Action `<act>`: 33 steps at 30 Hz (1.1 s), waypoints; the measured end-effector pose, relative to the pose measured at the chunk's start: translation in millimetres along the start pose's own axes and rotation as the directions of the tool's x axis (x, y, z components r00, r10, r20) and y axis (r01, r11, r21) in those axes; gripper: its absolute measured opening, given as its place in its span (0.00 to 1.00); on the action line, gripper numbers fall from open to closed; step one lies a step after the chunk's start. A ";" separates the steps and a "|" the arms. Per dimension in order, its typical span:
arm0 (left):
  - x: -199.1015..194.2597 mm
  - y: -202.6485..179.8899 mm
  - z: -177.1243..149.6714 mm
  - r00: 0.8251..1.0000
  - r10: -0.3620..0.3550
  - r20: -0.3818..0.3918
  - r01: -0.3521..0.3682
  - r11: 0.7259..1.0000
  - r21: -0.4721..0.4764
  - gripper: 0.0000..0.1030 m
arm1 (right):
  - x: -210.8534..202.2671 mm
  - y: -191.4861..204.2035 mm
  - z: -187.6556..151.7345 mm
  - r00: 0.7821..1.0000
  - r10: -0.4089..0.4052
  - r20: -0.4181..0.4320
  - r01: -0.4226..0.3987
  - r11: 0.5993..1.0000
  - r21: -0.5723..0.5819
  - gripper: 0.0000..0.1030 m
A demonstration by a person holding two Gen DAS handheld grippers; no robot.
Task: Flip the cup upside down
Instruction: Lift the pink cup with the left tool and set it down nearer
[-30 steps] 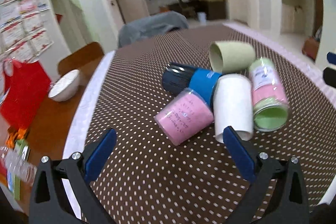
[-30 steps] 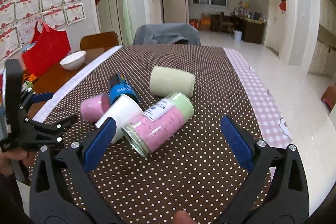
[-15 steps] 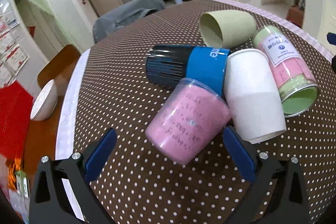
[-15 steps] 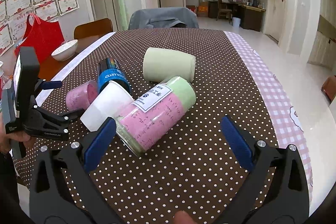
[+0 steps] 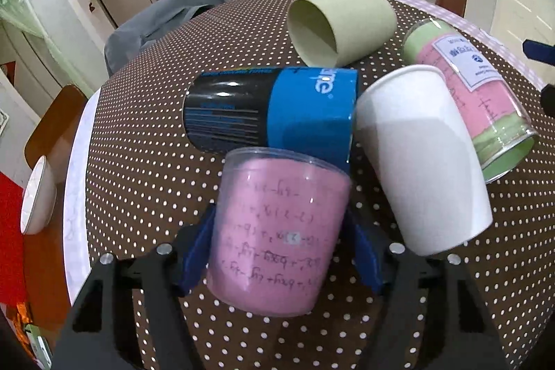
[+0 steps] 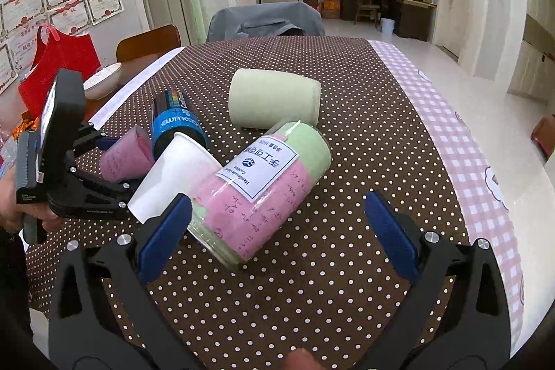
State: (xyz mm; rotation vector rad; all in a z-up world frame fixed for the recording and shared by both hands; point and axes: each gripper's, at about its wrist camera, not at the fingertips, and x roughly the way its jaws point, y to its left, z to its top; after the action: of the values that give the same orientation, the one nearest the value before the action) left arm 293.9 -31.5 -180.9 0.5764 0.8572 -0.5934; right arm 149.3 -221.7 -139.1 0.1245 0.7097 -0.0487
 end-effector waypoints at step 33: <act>-131.1 -107.3 -17.4 0.988 -0.028 0.150 0.043 0.994 -0.102 0.63 | -90.4 -50.2 -31.2 0.994 0.023 0.102 -0.031 0.997 0.075 0.94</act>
State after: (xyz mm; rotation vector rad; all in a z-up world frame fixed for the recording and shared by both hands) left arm 143.8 -62.6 -106.5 0.4173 0.7548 -0.6121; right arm 56.3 -267.2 -108.4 0.2035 0.6049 -0.0556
